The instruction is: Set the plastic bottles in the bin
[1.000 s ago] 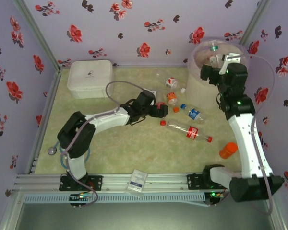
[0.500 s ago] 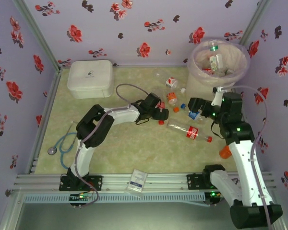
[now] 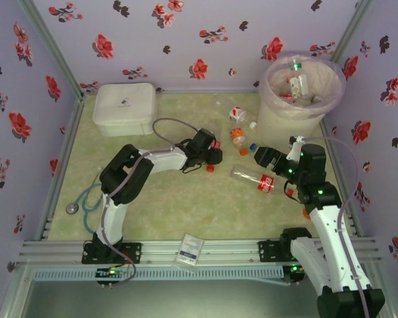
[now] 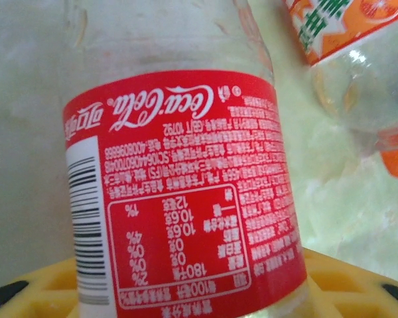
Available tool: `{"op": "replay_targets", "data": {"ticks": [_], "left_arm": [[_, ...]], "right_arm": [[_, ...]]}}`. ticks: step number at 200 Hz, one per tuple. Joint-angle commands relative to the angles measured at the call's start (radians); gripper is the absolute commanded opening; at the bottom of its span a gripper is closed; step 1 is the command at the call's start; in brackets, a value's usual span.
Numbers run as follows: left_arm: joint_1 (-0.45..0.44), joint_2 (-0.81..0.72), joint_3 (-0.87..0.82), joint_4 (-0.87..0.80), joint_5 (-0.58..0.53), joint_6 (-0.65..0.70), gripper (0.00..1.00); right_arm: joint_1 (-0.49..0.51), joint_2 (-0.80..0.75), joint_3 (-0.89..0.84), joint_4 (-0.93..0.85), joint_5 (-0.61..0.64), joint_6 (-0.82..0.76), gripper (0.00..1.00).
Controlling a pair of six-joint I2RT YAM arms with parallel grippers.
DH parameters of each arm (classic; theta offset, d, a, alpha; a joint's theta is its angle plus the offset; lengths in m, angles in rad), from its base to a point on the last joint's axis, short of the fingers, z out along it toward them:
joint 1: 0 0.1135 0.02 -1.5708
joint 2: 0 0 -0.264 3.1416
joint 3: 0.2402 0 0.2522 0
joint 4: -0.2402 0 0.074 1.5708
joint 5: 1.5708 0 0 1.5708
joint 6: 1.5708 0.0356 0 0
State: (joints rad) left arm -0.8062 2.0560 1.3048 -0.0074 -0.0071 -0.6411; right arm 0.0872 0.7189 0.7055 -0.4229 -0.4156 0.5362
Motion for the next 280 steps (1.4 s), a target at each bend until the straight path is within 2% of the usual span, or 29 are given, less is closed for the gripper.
{"op": "replay_targets", "data": {"ticks": [1, 28, 47, 82, 101, 116, 129, 174, 216, 245, 257, 280], "left_arm": [[0.012, -0.109, -0.045, -0.056, -0.010, 0.036, 0.44], [0.011, -0.289, -0.139, -0.097, -0.034, 0.104, 0.37], [0.006, -0.426, -0.233, -0.083, -0.011, 0.153, 0.34], [-0.011, -0.625, -0.393, -0.026, 0.078, 0.201, 0.24], [-0.026, -0.678, -0.429, -0.030, 0.094, 0.243, 0.23], [-0.042, -0.707, -0.443, -0.034, 0.098, 0.268, 0.22], [-0.057, -0.727, -0.450, -0.028, 0.098, 0.285, 0.22], [-0.079, -0.766, -0.470, -0.006, 0.072, 0.292, 0.22], [-0.080, -0.749, -0.463, -0.011, 0.071, 0.317, 0.23], [-0.082, -0.744, -0.466, -0.008, 0.068, 0.322, 0.24], [-0.082, -0.743, -0.464, -0.005, 0.061, 0.321, 0.24], [-0.082, -0.738, -0.463, 0.000, 0.059, 0.320, 0.27]], "right_arm": [[0.001, -0.006, 0.008, 0.081, -0.041, 0.043, 0.99], [0.005, 0.039, -0.015, 0.261, -0.120, 0.160, 0.99], [0.028, 0.114, -0.002, 0.388, -0.154, 0.227, 0.99], [0.159, 0.301, 0.100, 0.521, -0.171, 0.262, 0.99], [0.233, 0.423, 0.189, 0.529, -0.206, 0.233, 0.99], [0.268, 0.504, 0.241, 0.513, -0.180, 0.196, 0.99], [0.281, 0.562, 0.254, 0.548, -0.151, 0.207, 0.99], [0.320, 0.729, 0.278, 0.615, -0.171, 0.270, 0.94], [0.321, 0.765, 0.258, 0.693, -0.191, 0.332, 0.72], [0.322, 0.762, 0.250, 0.702, -0.175, 0.337, 0.48], [0.322, 0.758, 0.252, 0.695, -0.171, 0.333, 0.41], [0.321, 0.746, 0.262, 0.672, -0.156, 0.312, 0.34]]}}
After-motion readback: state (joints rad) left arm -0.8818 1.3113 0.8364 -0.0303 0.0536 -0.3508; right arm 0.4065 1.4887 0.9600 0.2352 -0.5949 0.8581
